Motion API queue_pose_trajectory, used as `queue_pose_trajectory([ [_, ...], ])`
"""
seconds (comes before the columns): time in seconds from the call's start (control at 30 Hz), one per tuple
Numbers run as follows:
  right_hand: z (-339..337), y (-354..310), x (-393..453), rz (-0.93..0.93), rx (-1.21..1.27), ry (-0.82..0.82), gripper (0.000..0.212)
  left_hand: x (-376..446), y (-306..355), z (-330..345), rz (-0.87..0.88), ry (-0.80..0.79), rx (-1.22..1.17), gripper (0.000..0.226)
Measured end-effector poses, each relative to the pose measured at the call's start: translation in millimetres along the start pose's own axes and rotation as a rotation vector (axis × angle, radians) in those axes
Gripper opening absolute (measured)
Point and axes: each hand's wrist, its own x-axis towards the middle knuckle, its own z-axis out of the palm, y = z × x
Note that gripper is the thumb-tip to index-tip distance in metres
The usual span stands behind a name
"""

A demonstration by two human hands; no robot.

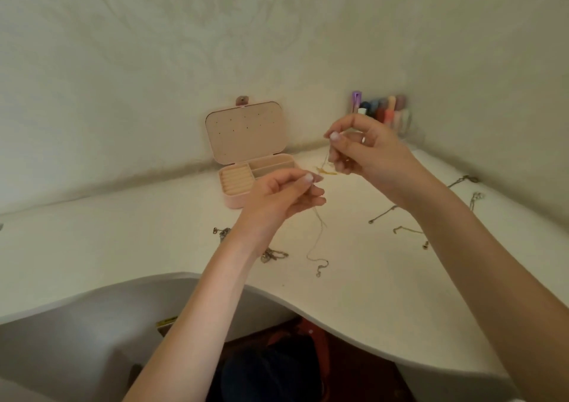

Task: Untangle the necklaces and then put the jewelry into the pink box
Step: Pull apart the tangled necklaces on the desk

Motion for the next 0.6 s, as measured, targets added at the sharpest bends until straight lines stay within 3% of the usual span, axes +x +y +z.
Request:
queue_pose_trajectory([
  [0.6,-23.0,-20.8,-23.8,-0.017,0.022,0.068,0.004,-12.0,0.9,25.2,-0.022,-0.045,0.088,0.008],
])
